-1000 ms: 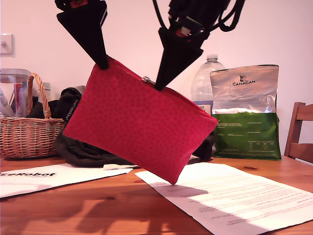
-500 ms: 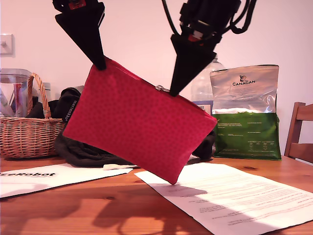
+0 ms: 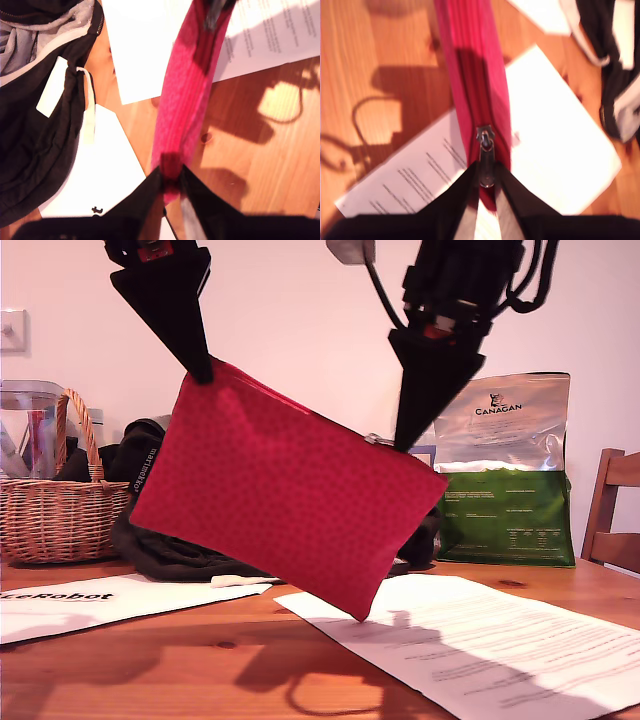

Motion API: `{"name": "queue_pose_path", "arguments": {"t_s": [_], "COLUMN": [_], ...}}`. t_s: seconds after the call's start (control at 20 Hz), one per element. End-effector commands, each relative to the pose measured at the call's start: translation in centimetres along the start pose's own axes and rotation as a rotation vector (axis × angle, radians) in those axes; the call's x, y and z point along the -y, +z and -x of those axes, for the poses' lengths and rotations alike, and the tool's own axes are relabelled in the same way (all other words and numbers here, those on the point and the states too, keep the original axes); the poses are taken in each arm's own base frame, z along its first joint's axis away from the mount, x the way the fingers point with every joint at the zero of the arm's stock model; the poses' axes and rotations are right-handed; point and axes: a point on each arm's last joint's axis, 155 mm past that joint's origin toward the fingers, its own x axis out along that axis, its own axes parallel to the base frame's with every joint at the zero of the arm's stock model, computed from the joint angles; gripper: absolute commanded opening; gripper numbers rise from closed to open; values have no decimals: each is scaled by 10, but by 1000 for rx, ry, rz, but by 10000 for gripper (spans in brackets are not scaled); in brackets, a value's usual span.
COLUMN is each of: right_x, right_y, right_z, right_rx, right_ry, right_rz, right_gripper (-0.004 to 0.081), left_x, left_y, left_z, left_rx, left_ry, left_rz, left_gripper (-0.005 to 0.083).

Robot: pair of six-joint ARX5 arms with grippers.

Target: Close the zipper in the zip bag in front of you

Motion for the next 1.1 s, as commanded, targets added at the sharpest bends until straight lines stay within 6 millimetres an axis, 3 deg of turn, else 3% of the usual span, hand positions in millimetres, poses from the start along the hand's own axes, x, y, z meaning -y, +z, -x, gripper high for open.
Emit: {"name": "queue_pose_path", "arguments": {"t_s": [0.0,0.45,0.55,0.65,0.8,1.05], "right_x": [0,14,17,24,46,75], "right_y": [-19,-53,-53,-47,-35,-33], "right_z": [-5,-2,-2,-3,-2,5], "right_rx": [-68,-178,-170,-145,-96,-85], "right_ry": [5,-29,-37,-67,-166,-304], "right_rz": [-18,-77,-100,-116,-192,-265], "right_gripper": [-13,-13,-13,-13,-13,-13], "left_x": [-11,-18,-17,-18,-7,-8], "left_y": [-9,-14,-12,-4,26,44], "left_z": [3,3,3,3,5,-1], "left_rx": [-18,-42,-31,5,144,216], "left_ry": [33,65,59,59,-20,-41], "left_rz": [31,44,54,56,53,49], "left_gripper": [-22,-22,-22,-22,-8,32]}}
